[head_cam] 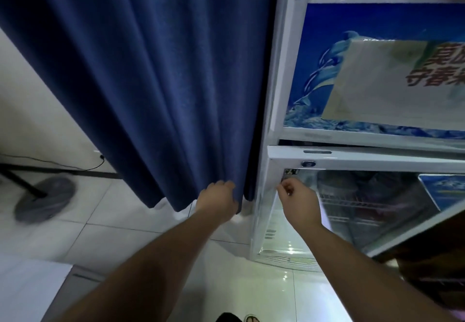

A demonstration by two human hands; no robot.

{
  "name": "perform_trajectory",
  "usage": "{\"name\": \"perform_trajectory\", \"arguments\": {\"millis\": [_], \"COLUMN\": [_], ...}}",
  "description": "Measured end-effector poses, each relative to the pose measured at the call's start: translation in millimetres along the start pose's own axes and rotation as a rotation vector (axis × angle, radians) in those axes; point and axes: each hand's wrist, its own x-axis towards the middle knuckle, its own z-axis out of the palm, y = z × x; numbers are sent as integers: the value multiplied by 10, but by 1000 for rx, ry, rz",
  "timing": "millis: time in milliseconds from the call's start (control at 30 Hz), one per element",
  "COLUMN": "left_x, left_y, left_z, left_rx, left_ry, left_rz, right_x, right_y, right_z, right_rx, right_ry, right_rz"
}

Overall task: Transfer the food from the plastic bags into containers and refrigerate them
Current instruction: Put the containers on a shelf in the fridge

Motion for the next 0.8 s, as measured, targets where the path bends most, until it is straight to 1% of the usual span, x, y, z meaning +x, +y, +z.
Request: {"name": "perform_trajectory", "arguments": {"millis": [267, 467, 633, 800], "left_x": [5, 26, -78, -248], "left_y": [122, 159, 187, 77], "left_z": [-37, -117, -93, -97], "left_rx": [16, 23, 21, -6], "left_ry": [26, 42, 25, 19], "left_rz": [-36, -54, -69, -90], "right_x": [319, 291, 355, 324], "right_y": [20, 20, -54, -75], "right_z": [-22, -45, -42, -27], "right_rx": [-34, -59, -72, -87], "right_ry": [-28, -51, -59, -86], "right_rz": [-53, -91, -66, -40]}}
